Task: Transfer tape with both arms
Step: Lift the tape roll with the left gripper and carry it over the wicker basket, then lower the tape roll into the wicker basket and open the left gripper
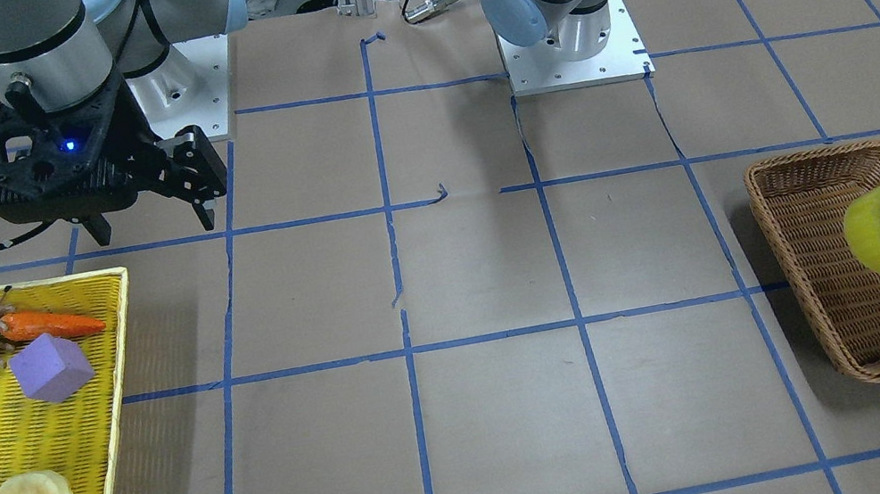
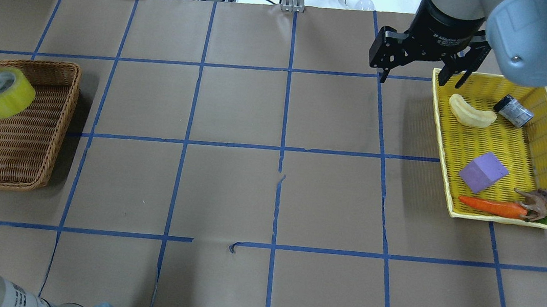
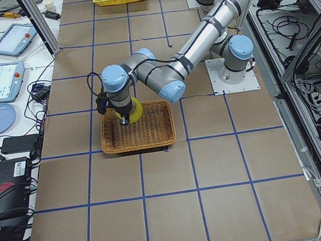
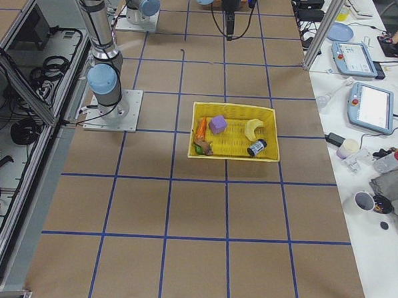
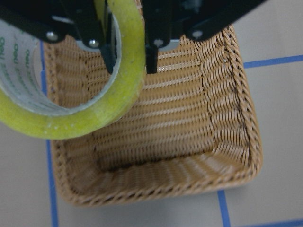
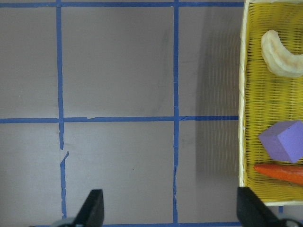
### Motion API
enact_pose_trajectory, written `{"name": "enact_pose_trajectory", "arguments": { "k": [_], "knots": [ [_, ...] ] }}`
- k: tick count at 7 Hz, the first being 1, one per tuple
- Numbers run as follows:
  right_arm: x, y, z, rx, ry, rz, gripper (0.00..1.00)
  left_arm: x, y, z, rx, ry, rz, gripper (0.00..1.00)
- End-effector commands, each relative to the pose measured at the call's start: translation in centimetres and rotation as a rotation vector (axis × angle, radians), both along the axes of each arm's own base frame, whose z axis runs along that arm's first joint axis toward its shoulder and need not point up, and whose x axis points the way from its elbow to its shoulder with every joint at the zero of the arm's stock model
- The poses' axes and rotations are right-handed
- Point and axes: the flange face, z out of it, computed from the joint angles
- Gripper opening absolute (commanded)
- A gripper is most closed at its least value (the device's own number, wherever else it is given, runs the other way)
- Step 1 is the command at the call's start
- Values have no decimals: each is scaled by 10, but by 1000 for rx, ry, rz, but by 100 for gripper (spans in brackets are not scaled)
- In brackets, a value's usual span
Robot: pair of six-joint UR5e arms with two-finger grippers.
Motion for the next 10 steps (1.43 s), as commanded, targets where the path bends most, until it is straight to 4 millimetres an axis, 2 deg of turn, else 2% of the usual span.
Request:
{"name": "enact_pose_trajectory", "arguments": {
  "k": [1, 2, 3, 4, 5, 6, 7, 8, 9, 10],
  "knots": [
    [0, 0, -1, 2, 0, 1, 100, 14, 11, -46, -22, -21, 6, 0],
    [0, 0, 0, -1, 0, 0, 100, 14, 11, -56, -11, -10, 9, 0],
    [2, 3, -2, 11, 1, 4, 100, 14, 11, -53, -11, -14, 10, 35],
    [3, 2, -2, 9, -2, 8, 100, 11, 15, -43, -7, -12, 15, 99],
    [4, 2, -5, 13, -3, 8, 100, 6, 21, -33, 32, 23, 18, 100],
    [3, 3, -6, 18, 0, 8, 100, -4, 24, -9, 61, -2, 48, 100],
    [3, 2, -6, 16, 0, 8, 100, -22, 24, 36, 47, -67, 132, 100],
    [3, 2, -4, 13, 0, 8, 100, -60, 24, 79, 68, -73, 126, 100],
    [2, 1, -5, 13, 1, 8, 100, -101, 22, 114, 81, -51, 268, 100],
    [2, 1, -3, 11, 1, 6, 100, -168, 15, 151, 49, -76, 220, 100]
  ]
}}
